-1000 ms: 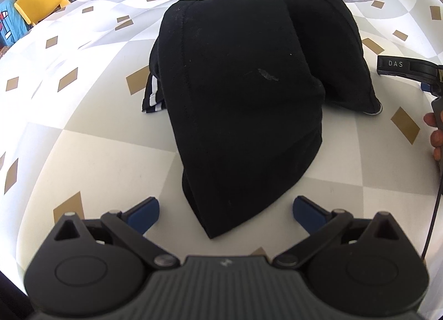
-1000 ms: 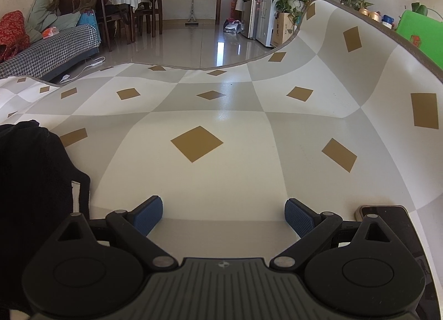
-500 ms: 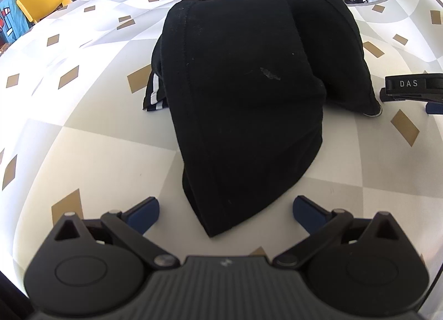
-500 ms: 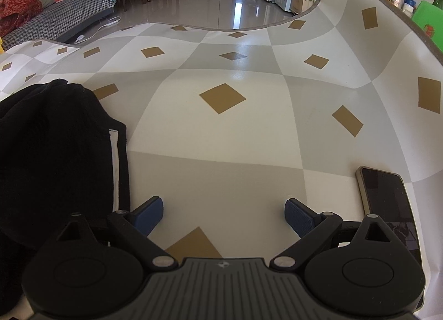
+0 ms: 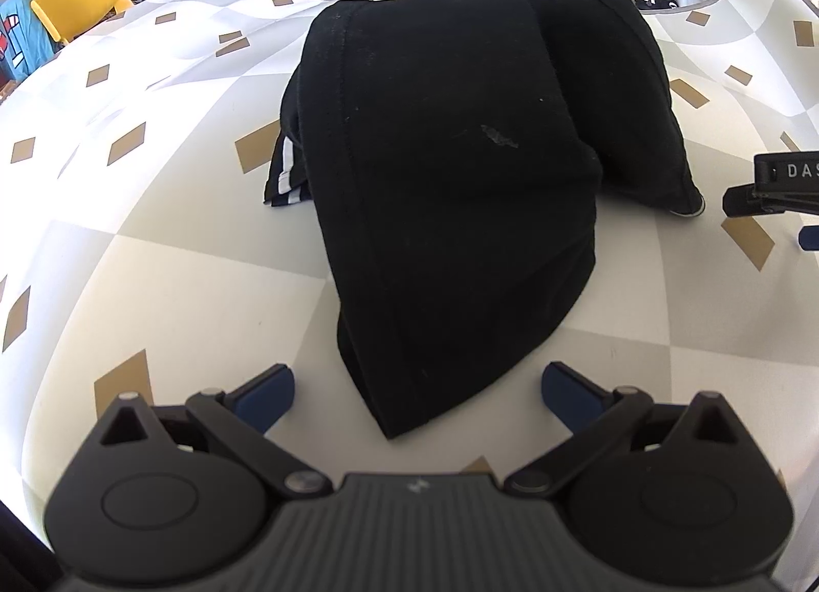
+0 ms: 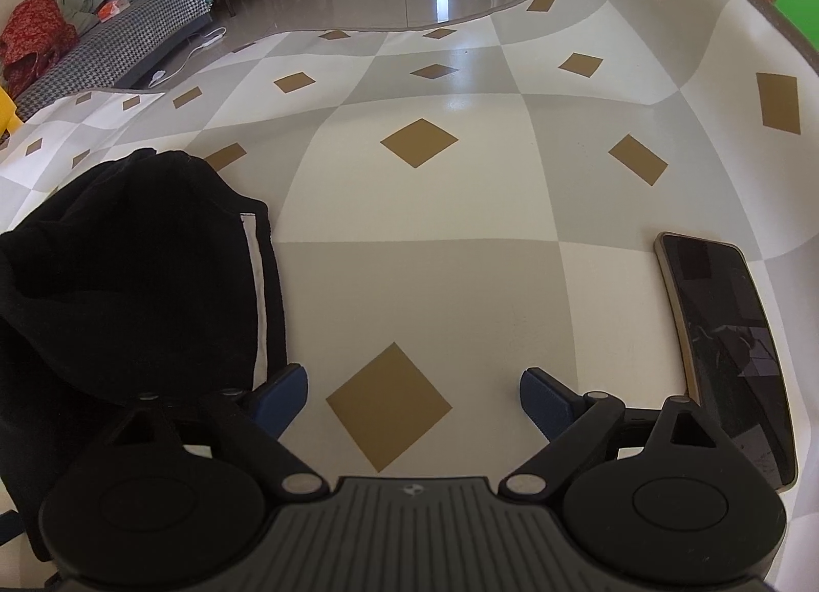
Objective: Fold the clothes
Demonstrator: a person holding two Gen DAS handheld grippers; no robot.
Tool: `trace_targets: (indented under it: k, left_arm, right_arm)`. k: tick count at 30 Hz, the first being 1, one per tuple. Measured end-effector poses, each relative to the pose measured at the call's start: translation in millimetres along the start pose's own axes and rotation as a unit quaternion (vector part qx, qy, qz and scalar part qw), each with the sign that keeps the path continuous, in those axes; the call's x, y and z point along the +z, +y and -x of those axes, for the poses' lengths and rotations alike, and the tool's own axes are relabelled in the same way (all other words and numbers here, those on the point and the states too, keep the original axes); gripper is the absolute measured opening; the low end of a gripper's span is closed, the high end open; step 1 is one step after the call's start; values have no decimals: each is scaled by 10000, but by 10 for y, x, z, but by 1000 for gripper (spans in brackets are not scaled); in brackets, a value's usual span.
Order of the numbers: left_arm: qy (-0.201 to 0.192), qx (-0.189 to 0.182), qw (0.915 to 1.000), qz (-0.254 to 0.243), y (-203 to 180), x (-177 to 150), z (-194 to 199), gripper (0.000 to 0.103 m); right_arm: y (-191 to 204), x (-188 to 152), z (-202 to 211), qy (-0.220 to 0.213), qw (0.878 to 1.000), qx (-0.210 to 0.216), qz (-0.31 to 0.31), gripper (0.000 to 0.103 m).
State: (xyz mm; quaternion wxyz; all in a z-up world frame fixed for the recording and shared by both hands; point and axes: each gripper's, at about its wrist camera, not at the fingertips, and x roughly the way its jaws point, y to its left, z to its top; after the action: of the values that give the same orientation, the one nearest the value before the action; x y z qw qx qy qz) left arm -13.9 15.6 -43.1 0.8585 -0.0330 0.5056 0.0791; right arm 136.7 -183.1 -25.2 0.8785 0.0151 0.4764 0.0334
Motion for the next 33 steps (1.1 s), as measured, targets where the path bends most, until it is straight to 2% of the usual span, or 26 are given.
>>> trace_targets:
  k: [4, 6, 33]
  left_arm:
    - [-9, 4, 10000, -2, -66, 50, -27, 103]
    - [-14, 0, 10000, 2, 50, 102, -55, 103]
    - [-67, -1, 10000, 1, 187, 141, -130, 103]
  right_arm:
    - [14, -11, 91, -121, 9997, -171, 108, 90]
    - [19, -24, 131, -159, 9996, -180, 130, 90]
    - [260, -214, 453, -95, 9994, 326, 93, 90]
